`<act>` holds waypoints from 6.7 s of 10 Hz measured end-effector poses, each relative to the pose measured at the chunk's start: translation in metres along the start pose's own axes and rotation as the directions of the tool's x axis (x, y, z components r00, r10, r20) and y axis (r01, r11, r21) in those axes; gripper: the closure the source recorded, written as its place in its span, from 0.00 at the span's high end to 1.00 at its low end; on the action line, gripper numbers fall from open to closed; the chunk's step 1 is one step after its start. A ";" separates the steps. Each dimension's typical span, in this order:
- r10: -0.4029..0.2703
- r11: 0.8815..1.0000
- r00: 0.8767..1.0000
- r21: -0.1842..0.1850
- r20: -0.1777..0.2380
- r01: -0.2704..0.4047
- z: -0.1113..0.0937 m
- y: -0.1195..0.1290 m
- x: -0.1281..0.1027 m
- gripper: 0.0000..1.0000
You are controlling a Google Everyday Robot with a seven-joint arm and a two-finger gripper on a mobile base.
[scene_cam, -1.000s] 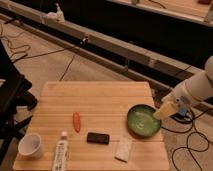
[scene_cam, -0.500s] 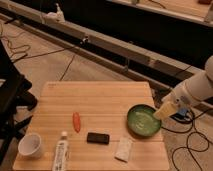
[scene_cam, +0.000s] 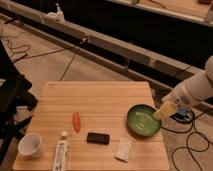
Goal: Stand the bottle upright
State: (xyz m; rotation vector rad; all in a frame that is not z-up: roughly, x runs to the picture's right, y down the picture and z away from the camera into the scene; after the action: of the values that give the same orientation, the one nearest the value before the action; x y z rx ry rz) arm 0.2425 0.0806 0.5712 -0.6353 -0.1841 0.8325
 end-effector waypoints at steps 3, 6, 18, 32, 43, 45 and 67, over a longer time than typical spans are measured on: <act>0.000 1.000 1.000 0.000 0.000 0.000 0.000 0.000 0.000 0.66; 0.000 1.000 1.000 0.000 0.000 0.000 0.000 0.000 0.000 0.66; 0.347 0.935 0.938 0.077 0.009 -0.347 0.088 -0.055 -0.092 0.66; 0.333 0.940 0.942 0.061 0.051 -0.335 0.143 0.023 -0.158 0.66; 0.113 0.990 0.985 -0.073 -0.129 -0.123 0.250 0.150 -0.181 0.66; 0.110 0.990 0.985 -0.074 -0.130 -0.120 0.250 0.151 -0.182 0.66; 0.376 0.920 0.893 -0.018 -0.248 -0.392 0.341 0.225 -0.226 0.66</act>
State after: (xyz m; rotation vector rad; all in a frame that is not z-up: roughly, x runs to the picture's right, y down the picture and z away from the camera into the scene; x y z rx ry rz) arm -0.1841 0.1809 0.7312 -0.8459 0.1416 1.1249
